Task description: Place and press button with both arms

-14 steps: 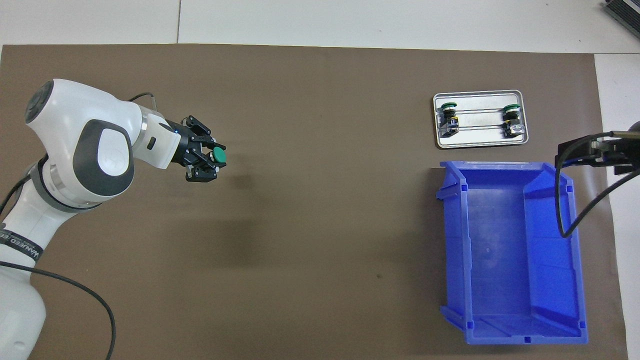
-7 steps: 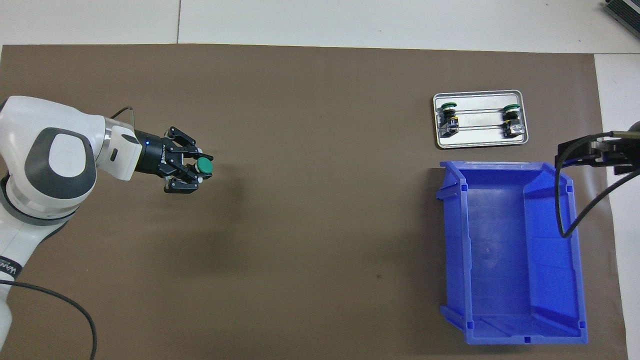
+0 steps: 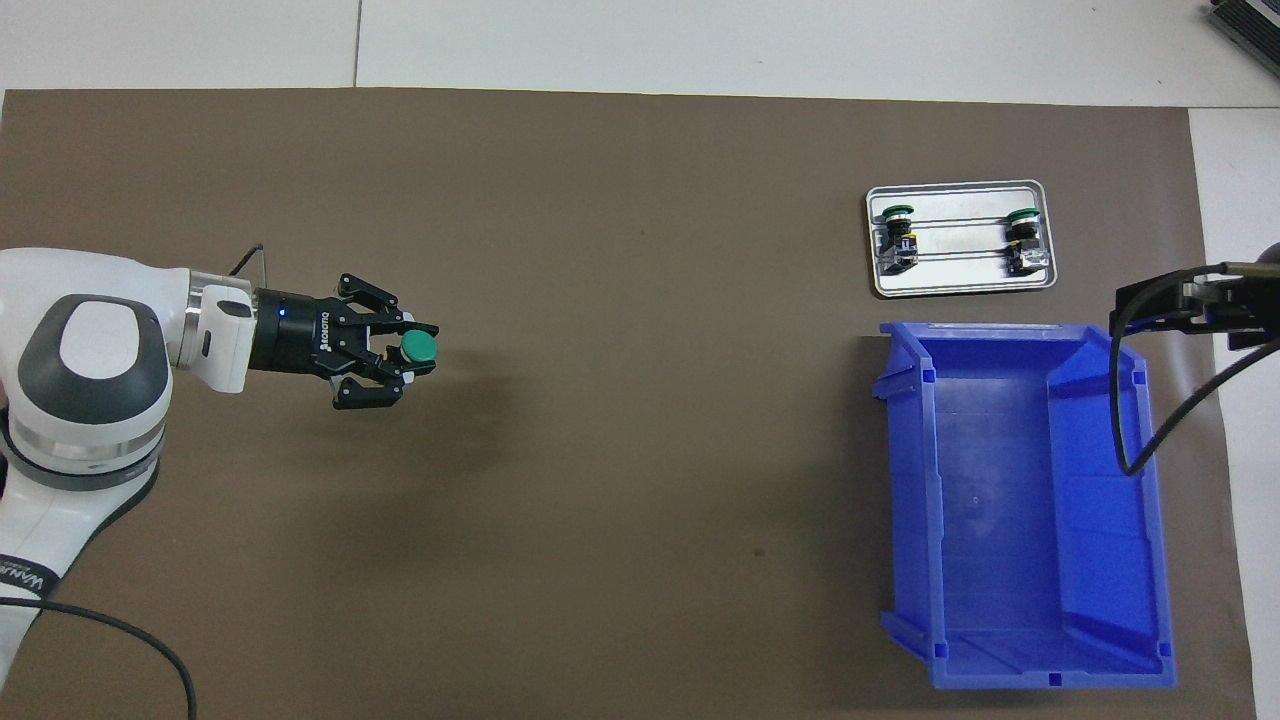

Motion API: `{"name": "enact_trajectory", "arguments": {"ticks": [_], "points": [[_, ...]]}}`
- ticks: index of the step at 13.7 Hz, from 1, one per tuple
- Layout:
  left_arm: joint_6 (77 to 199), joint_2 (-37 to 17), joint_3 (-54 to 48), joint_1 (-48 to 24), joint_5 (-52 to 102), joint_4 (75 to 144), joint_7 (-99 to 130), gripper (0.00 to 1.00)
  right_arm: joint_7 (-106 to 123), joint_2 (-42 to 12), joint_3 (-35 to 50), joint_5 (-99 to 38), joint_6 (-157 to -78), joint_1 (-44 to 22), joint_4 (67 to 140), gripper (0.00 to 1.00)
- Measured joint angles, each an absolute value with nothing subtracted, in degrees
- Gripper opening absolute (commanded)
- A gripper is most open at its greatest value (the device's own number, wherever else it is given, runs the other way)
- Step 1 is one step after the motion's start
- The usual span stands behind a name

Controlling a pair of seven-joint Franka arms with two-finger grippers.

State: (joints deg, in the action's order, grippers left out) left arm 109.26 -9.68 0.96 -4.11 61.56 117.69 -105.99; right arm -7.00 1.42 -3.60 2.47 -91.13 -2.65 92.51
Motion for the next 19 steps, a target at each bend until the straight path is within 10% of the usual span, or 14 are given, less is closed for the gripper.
{"name": "enact_trajectory", "arguments": {"ticks": [19], "points": [[109.1, -11.3, -0.2, -7.9, 92.6, 132.9, -135.1, 0.0, -7.0, 1.4, -3.6, 2.5, -91.1, -2.6, 92.5, 1.0]]}}
